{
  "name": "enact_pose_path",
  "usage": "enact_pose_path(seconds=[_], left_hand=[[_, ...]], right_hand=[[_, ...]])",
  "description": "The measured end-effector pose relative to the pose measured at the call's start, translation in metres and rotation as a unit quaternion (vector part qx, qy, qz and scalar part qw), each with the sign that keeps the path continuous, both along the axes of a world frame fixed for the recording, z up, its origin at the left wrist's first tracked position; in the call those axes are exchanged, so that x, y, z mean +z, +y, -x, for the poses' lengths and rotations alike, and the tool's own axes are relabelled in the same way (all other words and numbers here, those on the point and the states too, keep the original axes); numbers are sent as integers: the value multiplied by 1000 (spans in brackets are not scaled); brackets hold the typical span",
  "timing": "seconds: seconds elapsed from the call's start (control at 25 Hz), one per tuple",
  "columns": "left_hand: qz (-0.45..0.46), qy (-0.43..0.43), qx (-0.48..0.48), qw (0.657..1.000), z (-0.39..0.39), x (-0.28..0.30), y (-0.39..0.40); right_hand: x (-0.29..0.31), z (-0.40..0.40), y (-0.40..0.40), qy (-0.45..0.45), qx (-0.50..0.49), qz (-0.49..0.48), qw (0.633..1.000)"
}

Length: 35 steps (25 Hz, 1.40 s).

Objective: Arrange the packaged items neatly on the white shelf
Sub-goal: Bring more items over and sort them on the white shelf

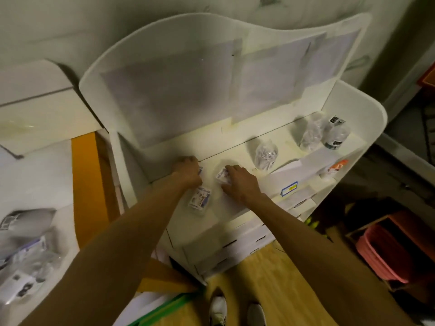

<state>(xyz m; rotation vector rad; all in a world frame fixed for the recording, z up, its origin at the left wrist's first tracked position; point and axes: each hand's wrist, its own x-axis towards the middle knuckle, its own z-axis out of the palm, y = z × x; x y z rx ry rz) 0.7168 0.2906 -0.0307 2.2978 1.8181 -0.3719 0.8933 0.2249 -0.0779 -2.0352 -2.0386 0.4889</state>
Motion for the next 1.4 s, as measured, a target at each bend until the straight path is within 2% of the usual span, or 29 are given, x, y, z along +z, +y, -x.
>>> enact_pose_path(seconds=[0.12,0.24,0.36,0.44,0.6,0.72,0.8,0.92,1.08,1.28,1.4], left_hand=[[15,-33,30,999,9,-11,-6],[8,-26,60,998,12,-14,-18],[-1,-65,111,992,10,-5,-30],[-24,-81,117,990,9,7,-40],[-123,-89,59,987,17,58,-63],[-238,-130,32,962,32,110,-80],[-298,-125,16,946,52,139,-96],[-348,-86,29,933,109,164,-122],[-323,-89,73,939,210,151,-168],[-289,-88,199,932,355,114,-236],[-227,-73,266,934,414,93,-274]], right_hand=[[-14,-9,3,-45,77,9,996],[-24,-13,1,-67,104,6,992],[-21,-12,7,-20,111,2,994],[-16,-14,11,46,102,-18,994],[-4,-11,9,151,47,-119,980],[29,8,17,181,43,-194,963],[68,31,22,208,44,-237,948],[130,81,18,277,53,-301,911],[190,174,-15,336,131,-309,880],[216,312,-93,327,222,-305,867],[200,368,-121,304,228,-235,895]])
